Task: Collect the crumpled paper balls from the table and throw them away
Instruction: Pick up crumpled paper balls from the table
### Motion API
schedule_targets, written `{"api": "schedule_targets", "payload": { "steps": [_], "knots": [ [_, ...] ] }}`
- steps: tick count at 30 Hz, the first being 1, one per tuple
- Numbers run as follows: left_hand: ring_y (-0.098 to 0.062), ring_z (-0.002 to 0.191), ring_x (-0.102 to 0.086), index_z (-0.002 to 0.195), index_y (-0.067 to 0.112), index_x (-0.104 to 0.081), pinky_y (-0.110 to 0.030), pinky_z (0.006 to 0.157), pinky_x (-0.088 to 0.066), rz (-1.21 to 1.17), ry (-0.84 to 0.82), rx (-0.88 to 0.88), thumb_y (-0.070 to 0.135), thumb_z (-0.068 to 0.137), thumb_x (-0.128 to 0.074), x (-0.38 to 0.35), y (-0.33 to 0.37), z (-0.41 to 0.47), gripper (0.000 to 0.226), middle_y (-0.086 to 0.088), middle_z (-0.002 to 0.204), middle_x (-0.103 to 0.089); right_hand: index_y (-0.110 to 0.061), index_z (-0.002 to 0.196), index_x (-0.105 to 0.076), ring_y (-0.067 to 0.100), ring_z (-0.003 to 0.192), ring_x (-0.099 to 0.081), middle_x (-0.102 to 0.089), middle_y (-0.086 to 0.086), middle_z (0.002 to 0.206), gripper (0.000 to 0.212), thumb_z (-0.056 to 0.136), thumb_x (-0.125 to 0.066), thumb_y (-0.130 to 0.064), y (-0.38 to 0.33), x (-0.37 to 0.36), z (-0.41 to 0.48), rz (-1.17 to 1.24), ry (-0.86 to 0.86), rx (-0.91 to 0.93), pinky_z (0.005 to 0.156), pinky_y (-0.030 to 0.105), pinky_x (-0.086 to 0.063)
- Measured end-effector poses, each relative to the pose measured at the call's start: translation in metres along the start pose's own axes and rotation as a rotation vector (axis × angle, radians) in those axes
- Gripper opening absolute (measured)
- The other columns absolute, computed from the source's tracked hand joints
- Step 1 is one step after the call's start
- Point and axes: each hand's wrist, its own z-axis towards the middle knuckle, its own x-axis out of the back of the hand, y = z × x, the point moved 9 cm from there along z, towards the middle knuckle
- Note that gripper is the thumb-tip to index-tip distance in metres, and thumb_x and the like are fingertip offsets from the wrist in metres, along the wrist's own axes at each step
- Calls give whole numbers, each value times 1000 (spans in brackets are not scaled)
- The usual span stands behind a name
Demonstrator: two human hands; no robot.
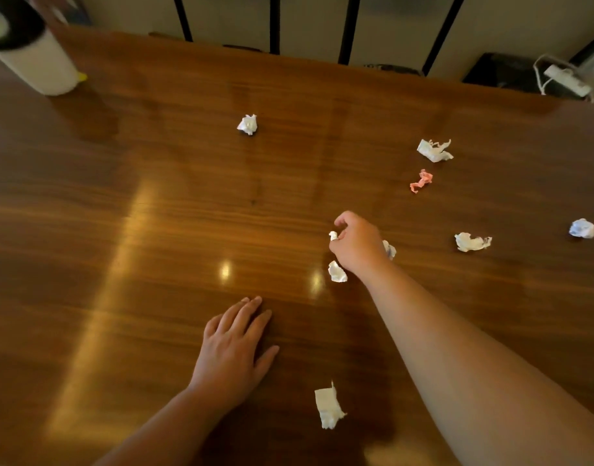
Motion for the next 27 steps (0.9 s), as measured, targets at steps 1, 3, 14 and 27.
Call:
{"api": "schedule_targets", "payload": {
  "steps": [1, 3, 14, 27],
  "knots": [
    [-17, 140, -33, 137, 31, -45, -40, 108, -27, -10, 3, -3, 64, 87, -40, 0, 0, 0, 60, 4, 150, -41, -22, 114, -60, 17, 83, -63, -67, 3, 100, 34, 84, -65, -8, -1, -3, 3, -19, -8, 5, 55, 24, -43],
    [-17, 140, -33, 137, 31, -46, -41, 108, -29, -33, 10, -11, 63, 88, -41, -1, 0, -1, 59, 4, 150, -42, -21, 104, -63, 20, 77, -65, -68, 4, 90, 24, 84, -65, -8, -1, -7, 7, -56, -17, 11, 57, 27, -47],
    [-16, 141, -30, 136, 30, -47, -42, 108, -31, -85, 79, -27, 61, 88, -43, -9, -3, -3, 57, 3, 150, -41, -26, 86, -62, 6, 69, -57, -60, -9, 84, 8, 88, -64, -17, -1, 9, -29, -89, 34, 149, 53, 18, -40],
    [-17, 140, -29, 135, 29, -48, -41, 108, -29, -83, 129, -40, 60, 88, -44, -9, -5, -5, 55, 0, 149, -42, -10, 114, -69, 21, 103, -58, -63, 5, 112, 38, 87, -67, -36, 12, -30, -80, -358, 158, 370, 76, 29, -54]
  ]
}}
